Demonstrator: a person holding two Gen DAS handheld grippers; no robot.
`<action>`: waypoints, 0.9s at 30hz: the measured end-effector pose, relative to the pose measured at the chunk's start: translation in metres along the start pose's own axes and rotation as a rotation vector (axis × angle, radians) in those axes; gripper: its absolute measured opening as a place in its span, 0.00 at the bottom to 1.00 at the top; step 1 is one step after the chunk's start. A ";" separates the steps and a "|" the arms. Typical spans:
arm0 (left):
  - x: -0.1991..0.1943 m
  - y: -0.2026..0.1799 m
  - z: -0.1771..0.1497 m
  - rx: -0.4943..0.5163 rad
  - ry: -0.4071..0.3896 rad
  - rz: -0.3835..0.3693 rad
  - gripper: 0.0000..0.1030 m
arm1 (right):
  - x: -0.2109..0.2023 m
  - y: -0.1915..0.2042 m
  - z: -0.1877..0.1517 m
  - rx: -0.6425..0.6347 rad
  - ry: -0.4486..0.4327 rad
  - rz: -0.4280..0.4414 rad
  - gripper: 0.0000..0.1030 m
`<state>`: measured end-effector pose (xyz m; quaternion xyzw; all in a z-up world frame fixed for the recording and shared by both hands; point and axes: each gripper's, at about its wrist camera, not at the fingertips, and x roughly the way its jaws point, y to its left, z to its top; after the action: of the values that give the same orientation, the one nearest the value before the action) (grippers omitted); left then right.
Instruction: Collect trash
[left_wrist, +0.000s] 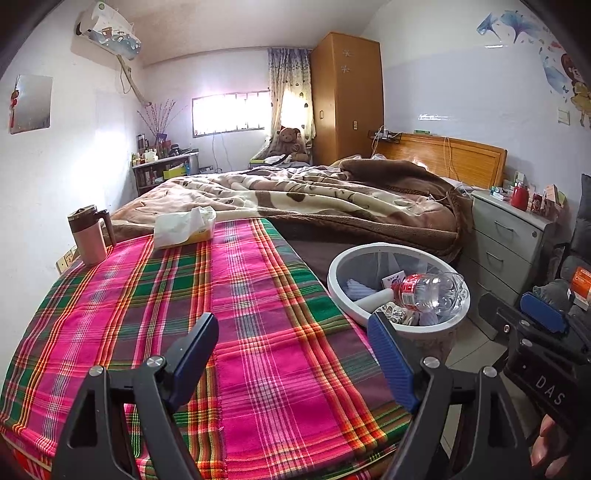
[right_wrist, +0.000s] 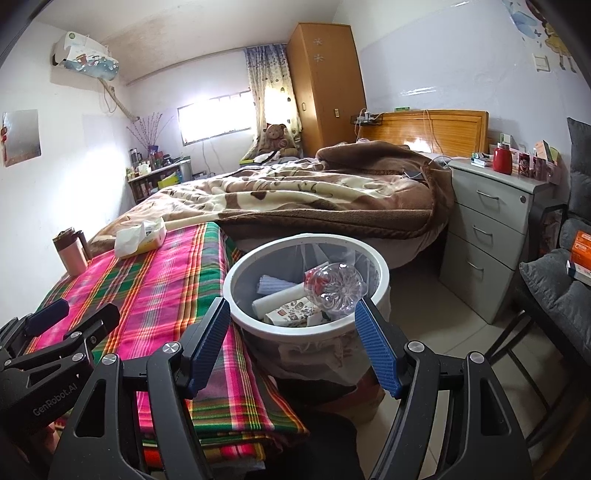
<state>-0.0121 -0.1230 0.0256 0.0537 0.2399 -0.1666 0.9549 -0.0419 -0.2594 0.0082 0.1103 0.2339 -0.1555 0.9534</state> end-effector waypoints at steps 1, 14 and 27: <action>0.000 0.000 0.000 -0.001 -0.001 0.000 0.82 | 0.000 0.000 0.000 0.000 0.001 0.000 0.70; -0.003 0.001 0.002 -0.002 -0.005 0.003 0.82 | -0.002 0.001 0.000 0.000 -0.001 0.005 0.70; -0.004 0.000 0.003 0.000 -0.006 0.002 0.82 | -0.002 0.004 0.001 -0.005 -0.003 0.004 0.70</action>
<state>-0.0140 -0.1223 0.0301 0.0535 0.2372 -0.1660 0.9557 -0.0421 -0.2559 0.0106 0.1079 0.2325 -0.1532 0.9544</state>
